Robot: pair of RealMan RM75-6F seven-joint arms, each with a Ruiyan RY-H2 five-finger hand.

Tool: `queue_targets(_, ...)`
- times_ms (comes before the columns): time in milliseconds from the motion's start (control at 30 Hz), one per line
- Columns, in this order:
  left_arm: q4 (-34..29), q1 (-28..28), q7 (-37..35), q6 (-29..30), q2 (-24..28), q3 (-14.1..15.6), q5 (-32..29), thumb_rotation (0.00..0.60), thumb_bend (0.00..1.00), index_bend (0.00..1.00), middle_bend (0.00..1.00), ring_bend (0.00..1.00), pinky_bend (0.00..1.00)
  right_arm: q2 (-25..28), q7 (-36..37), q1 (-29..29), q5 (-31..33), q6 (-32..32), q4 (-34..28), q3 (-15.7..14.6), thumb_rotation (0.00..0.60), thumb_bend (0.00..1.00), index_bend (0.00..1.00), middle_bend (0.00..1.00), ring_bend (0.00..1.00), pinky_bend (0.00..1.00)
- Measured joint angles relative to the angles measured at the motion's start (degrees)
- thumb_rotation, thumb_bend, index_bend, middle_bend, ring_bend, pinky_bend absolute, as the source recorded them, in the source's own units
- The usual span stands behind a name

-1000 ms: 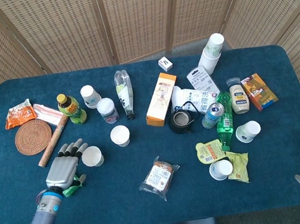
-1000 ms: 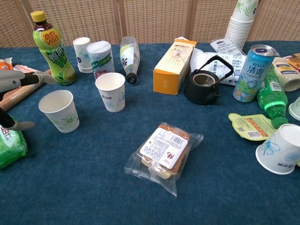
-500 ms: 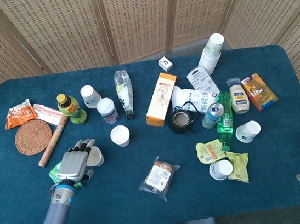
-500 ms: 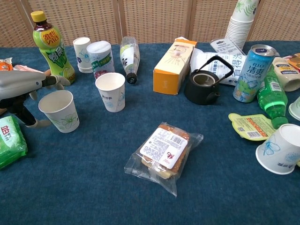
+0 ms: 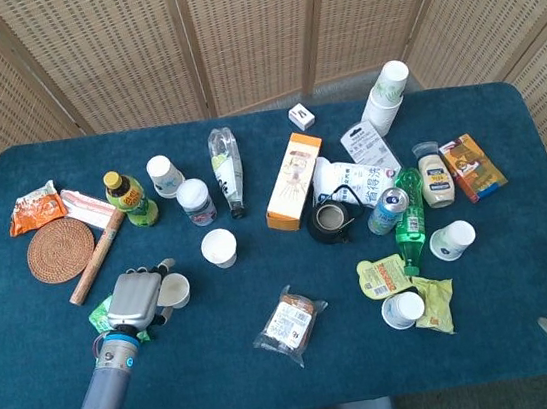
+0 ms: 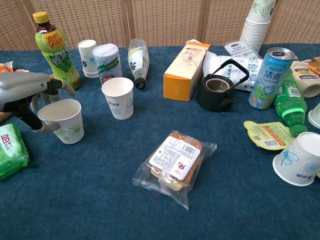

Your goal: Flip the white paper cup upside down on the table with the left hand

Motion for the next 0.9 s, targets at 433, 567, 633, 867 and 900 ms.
queue_targets(433, 2.8, 2.5, -27.2, -7.5, 1.9, -0.2, 11.8, 0.600, 0.35, 0.22, 0.45, 0.38, 0.39, -0.4, -1.5, 0.2, -0.2, -0.5, -0.2, -0.2, 0.600, 0.08, 0.00, 0.00, 0.00, 0.00)
queue_targets(567, 6.2, 3.3, -37.5, -11.3, 1.9, -0.4, 15.6, 0.600, 0.35, 0.22, 0.45, 0.37, 0.38, -0.5, -1.8, 0.2, -0.1, -0.5, -0.3, -0.2, 0.600, 0.08, 0.00, 0.00, 0.00, 0.00)
queue_targets(633, 8.2, 3.5, -40.1, -12.4, 1.5, -0.6, 16.8, 0.600, 0.35, 0.22, 0.45, 0.37, 0.38, -0.5, -1.8, 0.2, 0.0, -0.5, -0.2, -0.2, 0.600, 0.08, 0.00, 0.00, 0.00, 0.00)
queue_targets(867, 14.7, 3.7, -44.7, -14.6, -1.8, -0.3, 20.3, 0.600, 0.35, 0.21, 0.42, 0.33, 0.33, -0.6, -2.0, 0.3, 0.3, -0.7, -0.2, -0.1, 0.600, 0.08, 0.00, 0.00, 0.00, 0.00)
queue_targets(900, 15.0, 3.6, -44.4, -14.7, -1.9, -0.2, 20.2, 0.600, 0.35, 0.21, 0.40, 0.30, 0.30, -0.6, -2.0, 0.3, 0.4, -0.7, -0.2, -0.1, 0.600, 0.08, 0.00, 0.00, 0.00, 0.00)
